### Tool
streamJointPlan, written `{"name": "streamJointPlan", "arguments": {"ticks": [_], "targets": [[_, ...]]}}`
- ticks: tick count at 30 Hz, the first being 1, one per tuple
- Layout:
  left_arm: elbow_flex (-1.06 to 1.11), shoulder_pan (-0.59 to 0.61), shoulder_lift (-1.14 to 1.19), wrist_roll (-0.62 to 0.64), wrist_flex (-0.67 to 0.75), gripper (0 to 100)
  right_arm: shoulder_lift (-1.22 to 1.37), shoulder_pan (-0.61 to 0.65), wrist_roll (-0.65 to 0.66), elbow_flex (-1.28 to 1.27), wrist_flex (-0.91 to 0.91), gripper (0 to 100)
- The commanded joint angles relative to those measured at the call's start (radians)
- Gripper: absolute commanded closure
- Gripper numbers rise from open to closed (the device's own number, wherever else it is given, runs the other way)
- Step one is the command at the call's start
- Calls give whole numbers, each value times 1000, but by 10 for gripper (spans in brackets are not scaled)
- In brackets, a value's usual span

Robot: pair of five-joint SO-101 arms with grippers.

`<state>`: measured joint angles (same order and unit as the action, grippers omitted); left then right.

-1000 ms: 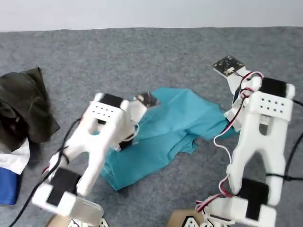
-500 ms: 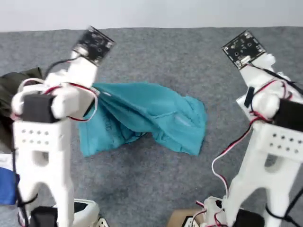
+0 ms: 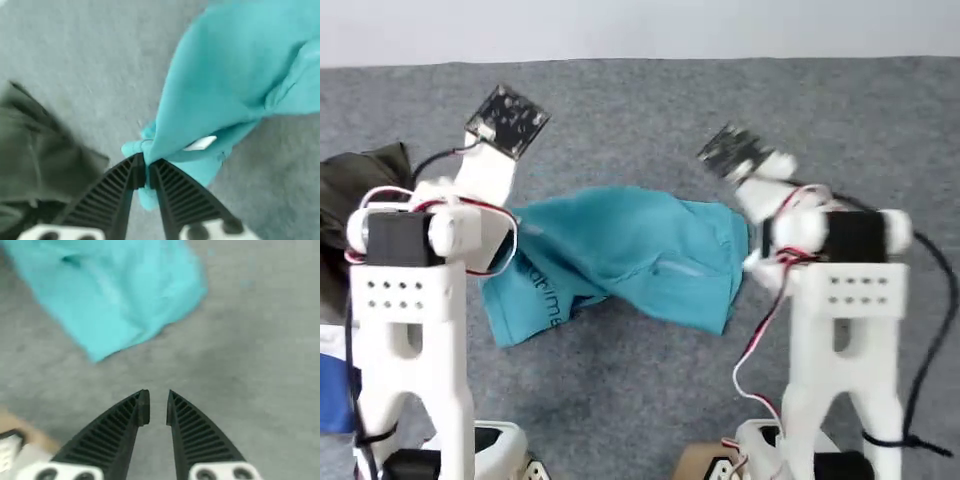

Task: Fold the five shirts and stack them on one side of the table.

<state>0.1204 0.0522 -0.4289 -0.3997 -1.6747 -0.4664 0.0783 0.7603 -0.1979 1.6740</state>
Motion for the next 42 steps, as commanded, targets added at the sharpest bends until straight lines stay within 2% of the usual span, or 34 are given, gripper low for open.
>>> {"name": "streamJointPlan", "arguments": {"ticks": [1,7,10,16,26,29,36,42], "targets": [[114,60,-31,-3,64,994,-27,71,-37,-152,-38,867],[259,107,-31,-3,150,994,-27,108,-196,-275,-124,644],[311,100,-31,-3,187,994,-21,140,-215,-293,-189,606],[348,100,-31,-3,213,994,143,206,-221,-256,-254,623],[346,100,-31,-3,213,994,496,203,-222,-89,-286,630],[346,100,-31,-3,213,994,549,208,-222,-58,-285,688],[346,100,-25,-3,213,994,567,211,-221,-55,-289,890],[346,100,-25,-3,213,994,568,209,-216,-55,-289,898]]}}
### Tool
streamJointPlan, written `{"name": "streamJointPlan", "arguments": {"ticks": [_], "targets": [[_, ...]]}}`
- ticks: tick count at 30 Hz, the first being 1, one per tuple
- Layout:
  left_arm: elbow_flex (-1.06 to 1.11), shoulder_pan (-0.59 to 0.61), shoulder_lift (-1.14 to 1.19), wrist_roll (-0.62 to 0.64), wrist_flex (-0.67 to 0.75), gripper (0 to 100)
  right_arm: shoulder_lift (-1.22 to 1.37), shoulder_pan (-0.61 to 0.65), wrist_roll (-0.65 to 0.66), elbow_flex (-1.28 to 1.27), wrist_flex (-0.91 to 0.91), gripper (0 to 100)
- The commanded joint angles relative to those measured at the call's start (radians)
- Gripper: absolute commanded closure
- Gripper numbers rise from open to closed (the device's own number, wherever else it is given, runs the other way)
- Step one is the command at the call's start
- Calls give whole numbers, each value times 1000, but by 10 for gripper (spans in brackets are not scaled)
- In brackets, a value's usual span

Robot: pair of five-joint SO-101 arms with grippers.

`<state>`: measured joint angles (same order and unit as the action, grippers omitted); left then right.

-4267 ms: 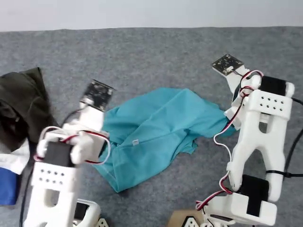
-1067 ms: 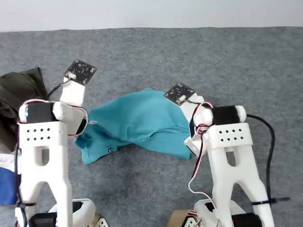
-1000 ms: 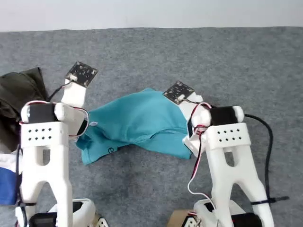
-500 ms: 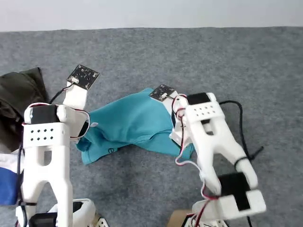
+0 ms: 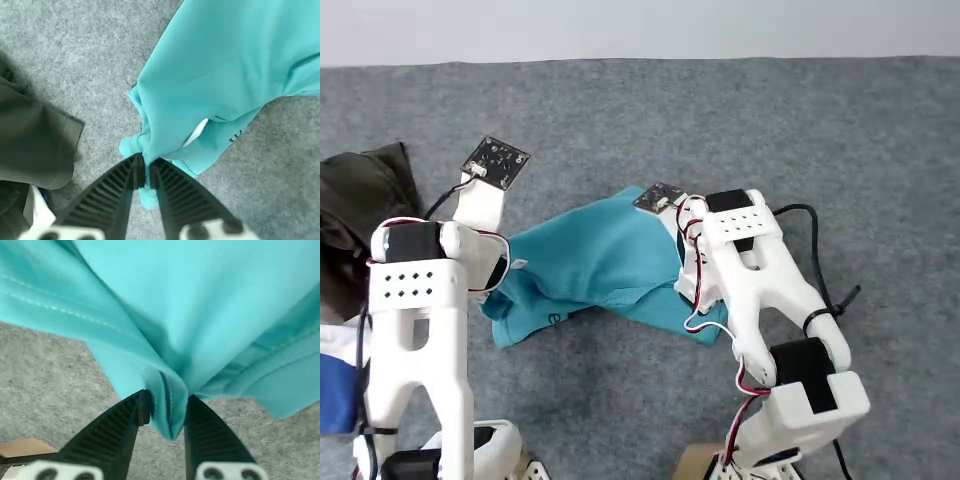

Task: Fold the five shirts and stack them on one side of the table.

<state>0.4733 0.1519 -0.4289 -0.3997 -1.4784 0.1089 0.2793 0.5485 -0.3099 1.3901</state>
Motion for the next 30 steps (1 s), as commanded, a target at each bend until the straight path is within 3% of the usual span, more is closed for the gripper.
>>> {"name": "streamJointPlan", "arguments": {"ticks": [1,9,14,16,30], "targets": [[-7,0,-25,-3,17,994,-7,8,-5,57,-8,899],[-5,0,-25,-3,17,994,-16,8,-3,72,48,894],[-5,0,-25,-3,17,994,-16,8,-9,141,189,784],[-5,0,-23,-3,17,994,-16,10,-8,163,214,790],[-5,0,-23,-3,17,994,15,99,-9,163,151,805]]}}
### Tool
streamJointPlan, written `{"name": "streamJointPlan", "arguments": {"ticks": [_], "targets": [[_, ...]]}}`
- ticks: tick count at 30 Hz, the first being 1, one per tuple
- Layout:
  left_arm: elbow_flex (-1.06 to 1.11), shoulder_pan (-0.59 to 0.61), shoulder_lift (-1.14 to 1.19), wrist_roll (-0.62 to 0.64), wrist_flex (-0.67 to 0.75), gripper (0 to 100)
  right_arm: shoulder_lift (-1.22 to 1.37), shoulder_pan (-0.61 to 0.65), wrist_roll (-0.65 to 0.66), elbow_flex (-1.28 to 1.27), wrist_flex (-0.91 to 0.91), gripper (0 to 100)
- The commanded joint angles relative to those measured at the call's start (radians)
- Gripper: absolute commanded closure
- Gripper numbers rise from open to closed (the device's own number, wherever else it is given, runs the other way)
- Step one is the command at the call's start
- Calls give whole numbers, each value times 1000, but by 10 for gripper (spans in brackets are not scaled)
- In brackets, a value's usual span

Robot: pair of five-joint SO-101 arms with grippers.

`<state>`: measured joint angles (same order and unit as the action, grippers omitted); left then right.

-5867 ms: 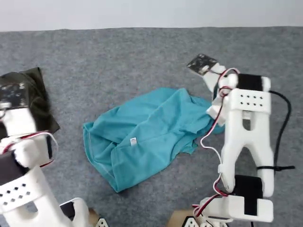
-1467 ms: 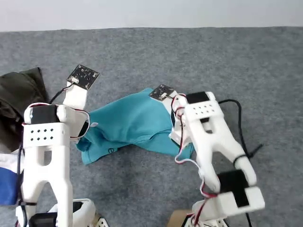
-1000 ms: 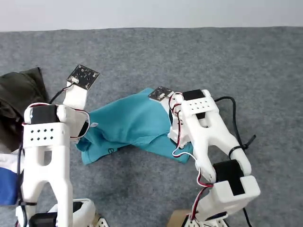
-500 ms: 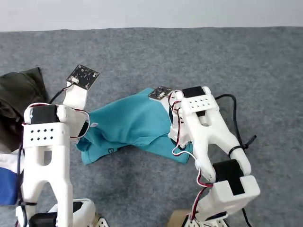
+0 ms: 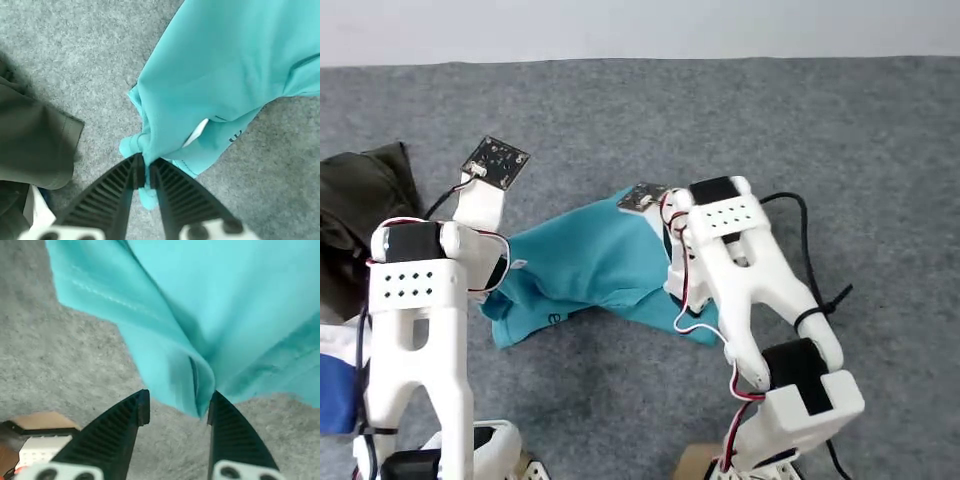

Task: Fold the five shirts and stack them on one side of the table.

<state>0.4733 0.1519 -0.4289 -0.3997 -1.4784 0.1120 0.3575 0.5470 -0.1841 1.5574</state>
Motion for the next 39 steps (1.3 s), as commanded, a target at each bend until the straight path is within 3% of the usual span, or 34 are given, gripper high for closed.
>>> {"name": "streamJointPlan", "arguments": {"ticks": [1,19,28,39], "targets": [[-5,0,-23,-3,17,994,25,21,-9,38,-16,805],[-5,0,-23,-3,17,994,19,-41,-8,38,-15,805],[-5,0,-23,-3,17,994,140,-33,-8,44,-18,808],[-5,-9,-23,-3,18,994,54,-1,5,46,-21,946]]}}
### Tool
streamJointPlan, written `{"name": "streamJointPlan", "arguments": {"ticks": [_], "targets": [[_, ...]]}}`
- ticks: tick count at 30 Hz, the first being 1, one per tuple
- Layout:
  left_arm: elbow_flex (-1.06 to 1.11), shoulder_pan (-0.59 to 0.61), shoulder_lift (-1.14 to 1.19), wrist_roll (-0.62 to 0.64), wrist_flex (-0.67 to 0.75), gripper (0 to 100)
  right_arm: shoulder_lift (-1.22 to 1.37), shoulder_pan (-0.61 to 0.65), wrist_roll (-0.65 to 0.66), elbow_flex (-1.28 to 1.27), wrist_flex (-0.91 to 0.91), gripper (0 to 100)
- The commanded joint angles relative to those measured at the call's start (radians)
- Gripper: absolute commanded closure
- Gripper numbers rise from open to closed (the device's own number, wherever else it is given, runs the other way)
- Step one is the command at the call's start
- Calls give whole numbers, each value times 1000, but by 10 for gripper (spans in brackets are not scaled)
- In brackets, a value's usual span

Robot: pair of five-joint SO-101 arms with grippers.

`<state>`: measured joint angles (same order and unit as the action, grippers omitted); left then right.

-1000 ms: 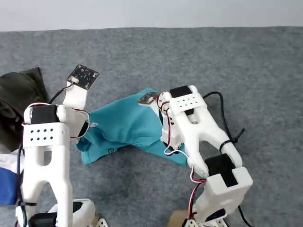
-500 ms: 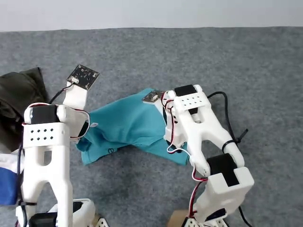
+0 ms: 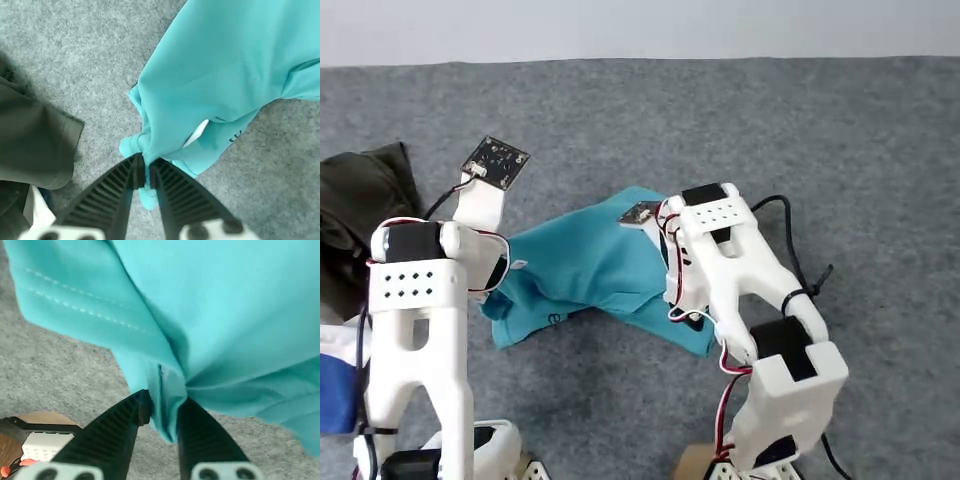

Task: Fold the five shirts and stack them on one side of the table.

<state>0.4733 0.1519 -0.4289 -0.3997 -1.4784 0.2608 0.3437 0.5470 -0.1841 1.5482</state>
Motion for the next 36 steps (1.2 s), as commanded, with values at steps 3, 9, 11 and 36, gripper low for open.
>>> {"name": "streamJointPlan", "arguments": {"ticks": [3,9,11,36], "targets": [[-4,-23,-23,-3,18,994,-131,15,63,46,-12,983],[-4,-44,-23,-3,18,994,-229,5,118,43,1,989],[-4,-44,-23,-3,18,994,-277,5,127,43,1,989],[-113,-44,-112,3,9,994,-820,-286,169,219,-54,989]]}}
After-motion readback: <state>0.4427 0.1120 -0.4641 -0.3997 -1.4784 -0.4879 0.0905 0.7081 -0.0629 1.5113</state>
